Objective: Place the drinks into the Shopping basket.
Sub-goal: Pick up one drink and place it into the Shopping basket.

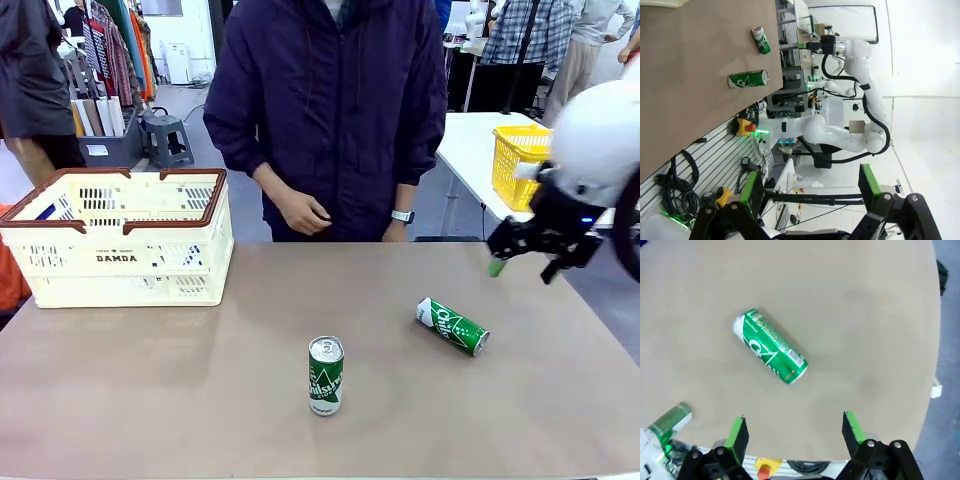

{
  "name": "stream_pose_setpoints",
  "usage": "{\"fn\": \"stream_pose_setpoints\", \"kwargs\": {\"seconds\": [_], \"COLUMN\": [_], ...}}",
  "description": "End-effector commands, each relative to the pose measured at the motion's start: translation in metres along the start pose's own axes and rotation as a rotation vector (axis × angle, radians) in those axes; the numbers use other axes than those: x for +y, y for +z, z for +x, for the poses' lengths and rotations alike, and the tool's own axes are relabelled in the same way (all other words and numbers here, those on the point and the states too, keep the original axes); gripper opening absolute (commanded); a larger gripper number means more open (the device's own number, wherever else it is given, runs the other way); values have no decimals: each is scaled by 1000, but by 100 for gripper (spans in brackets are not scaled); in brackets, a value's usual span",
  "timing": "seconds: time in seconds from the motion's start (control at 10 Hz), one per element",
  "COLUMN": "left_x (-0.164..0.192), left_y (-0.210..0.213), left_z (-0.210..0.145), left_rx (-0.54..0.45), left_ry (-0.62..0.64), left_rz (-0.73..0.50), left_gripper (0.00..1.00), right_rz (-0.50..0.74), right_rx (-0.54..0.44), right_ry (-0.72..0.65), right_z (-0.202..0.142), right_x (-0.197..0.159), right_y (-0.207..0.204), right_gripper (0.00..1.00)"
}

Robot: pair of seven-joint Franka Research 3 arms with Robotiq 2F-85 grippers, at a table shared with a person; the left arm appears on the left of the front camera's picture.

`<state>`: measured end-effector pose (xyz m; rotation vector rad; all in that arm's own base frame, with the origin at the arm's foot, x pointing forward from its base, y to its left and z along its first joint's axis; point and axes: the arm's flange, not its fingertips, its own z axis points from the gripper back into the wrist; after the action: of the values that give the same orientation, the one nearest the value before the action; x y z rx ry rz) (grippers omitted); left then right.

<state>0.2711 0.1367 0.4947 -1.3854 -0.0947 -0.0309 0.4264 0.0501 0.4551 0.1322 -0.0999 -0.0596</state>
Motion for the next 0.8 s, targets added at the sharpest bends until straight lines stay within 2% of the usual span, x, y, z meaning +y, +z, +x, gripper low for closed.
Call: {"fn": "stream_pose_setpoints", "kwargs": {"seconds": [0.0,0.2,0.4,0.6,0.7], "left_x": [-3,-3,-3,-3,-3], "left_y": [0,0,0,0,0], "left_z": [-1,-1,-1,-1,-1], "left_rx": [-9,-9,-9,-9,-9], "left_ry": [-2,-2,-2,-2,-2], "left_rz": [-17,-17,-17,-17,-17], "left_gripper": [100,100,100,100,100], "right_rz": [-138,-109,-65,-19,-86], "right_rx": [73,114,80,52,93], "right_ry": [23,57,91,95,68], "right_z": [46,65,73,66,72], "right_x": [10,21,23,20,23], "right_y": [-20,-49,-72,-72,-78], "right_gripper": [100,100,100,100,100]}}
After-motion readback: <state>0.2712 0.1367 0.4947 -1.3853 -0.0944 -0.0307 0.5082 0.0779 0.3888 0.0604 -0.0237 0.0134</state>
